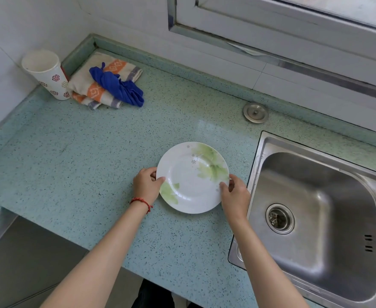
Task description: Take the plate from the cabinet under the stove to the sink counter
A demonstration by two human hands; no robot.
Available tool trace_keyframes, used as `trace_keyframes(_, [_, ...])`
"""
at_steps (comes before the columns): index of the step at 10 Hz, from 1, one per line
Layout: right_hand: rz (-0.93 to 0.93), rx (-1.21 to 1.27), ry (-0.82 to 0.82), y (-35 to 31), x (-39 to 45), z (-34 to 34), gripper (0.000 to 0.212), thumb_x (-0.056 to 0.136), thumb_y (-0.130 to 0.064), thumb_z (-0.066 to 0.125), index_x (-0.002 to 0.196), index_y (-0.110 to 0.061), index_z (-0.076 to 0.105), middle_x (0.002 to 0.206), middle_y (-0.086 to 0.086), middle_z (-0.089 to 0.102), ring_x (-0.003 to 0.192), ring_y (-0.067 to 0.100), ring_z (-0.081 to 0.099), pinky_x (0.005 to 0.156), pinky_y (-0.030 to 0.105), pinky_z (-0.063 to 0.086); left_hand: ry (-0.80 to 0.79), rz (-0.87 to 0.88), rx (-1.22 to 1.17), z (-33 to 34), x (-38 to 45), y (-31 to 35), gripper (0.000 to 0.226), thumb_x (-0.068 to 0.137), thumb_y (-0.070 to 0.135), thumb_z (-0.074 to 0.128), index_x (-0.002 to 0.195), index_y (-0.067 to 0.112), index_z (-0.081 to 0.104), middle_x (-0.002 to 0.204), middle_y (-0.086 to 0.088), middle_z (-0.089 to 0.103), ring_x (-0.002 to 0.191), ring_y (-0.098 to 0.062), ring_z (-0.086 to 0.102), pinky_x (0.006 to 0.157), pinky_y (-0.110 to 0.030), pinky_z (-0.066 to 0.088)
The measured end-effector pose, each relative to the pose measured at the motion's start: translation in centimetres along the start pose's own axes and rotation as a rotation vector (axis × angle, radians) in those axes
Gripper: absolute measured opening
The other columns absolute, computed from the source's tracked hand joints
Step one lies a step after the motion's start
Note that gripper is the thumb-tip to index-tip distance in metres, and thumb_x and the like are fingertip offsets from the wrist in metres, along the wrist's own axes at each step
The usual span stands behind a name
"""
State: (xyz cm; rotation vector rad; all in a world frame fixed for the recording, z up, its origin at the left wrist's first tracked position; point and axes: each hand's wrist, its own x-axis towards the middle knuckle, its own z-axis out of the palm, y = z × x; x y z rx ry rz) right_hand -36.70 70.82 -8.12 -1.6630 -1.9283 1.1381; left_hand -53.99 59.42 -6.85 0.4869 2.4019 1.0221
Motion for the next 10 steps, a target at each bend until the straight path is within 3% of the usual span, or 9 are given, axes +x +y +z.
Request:
trace_keyframes(3, [-0.077,-0.04,0.029,0.1,-1.5,-0.2,0.034,0.082,-0.005,0.058,0.116,0.0,0.055,0.117,0.017,0.054,0.099,0.032,0.059,0.091,0.044,0.048,-0.006,0.004,-0.046,-0.3,-1.6,-0.8,0.027,0.076,-0.001,0.064,0.103,0.001,0.063,0.086,-0.013,0.058,0.069,-0.023,0.051,0.071,-0.027,0.042])
trace_keyframes(4, [-0.097,-0.077,0.033,0.2,-2.2,-0.6,0.035,0.084,-0.008,0.058,0.118,-0.002,0.054,0.122,0.012,0.054,0.103,0.026,0.058,0.089,0.034,0.047,-0.006,0.017,-0.051,-0.5,-2.2,-1.2,0.026,0.077,0.0,0.062,0.103,0.002,0.062,0.088,-0.013,0.06,0.07,-0.021,0.053,0.071,-0.029,0.045])
trace_keyframes(5, [-0.127,-0.071,0.046,0.0,-3.3,-0.7,0.036,0.085,-0.012,0.058,0.12,-0.002,0.054,0.127,0.01,0.054,0.112,0.025,0.054,0.094,0.043,0.048,-0.003,0.054,-0.026,-0.8,-3.0,-1.3,0.024,0.079,0.002,0.061,0.103,0.002,0.063,0.094,-0.014,0.06,0.076,-0.02,0.055,0.076,-0.029,0.046])
trace_keyframes(6, [-0.129,-0.105,0.017,0.0,-4.6,-0.8,0.038,0.088,-0.018,0.054,0.125,-0.006,0.05,0.135,0.007,0.05,0.123,0.022,0.047,0.103,0.041,0.041,-0.006,0.123,0.013,-1.1,-3.9,-1.9,0.027,0.081,0.007,0.059,0.108,0.003,0.061,0.106,-0.017,0.062,0.093,-0.025,0.058,0.082,-0.028,0.044])
trace_keyframes(7, [-0.141,-0.159,-0.019,0.0,-6.1,-1.0,0.039,0.09,-0.022,0.051,0.127,-0.009,0.048,0.14,0.004,0.045,0.128,0.018,0.041,0.103,0.034,0.034,-0.051,0.184,0.082,-1.6,-5.1,-2.3,0.033,0.085,0.014,0.057,0.116,0.003,0.056,0.116,-0.018,0.06,0.108,-0.03,0.056,0.091,-0.037,0.045])
trace_keyframes(9, [-0.255,-0.307,-0.094,0.2,-9.2,-2.1,0.042,0.092,-0.022,0.048,0.13,-0.007,0.044,0.139,0.008,0.045,0.13,0.021,0.038,0.105,0.036,0.033,-0.147,0.359,0.255,-2.8,-8.2,-2.5,0.041,0.089,0.024,0.05,0.125,0.004,0.048,0.131,-0.015,0.053,0.123,-0.027,0.046,0.104,-0.039,0.036])
trace_keyframes(10, [-0.326,-0.383,-0.102,-0.1,-10.3,-2.9,0.044,0.093,-0.026,0.046,0.132,-0.007,0.041,0.136,0.009,0.048,0.127,0.023,0.041,0.105,0.036,0.034,-0.122,0.427,0.348,-3.2,-9.3,-2.4,0.043,0.091,0.026,0.046,0.129,0.006,0.044,0.136,-0.012,0.05,0.127,-0.024,0.042,0.107,-0.04,0.033])
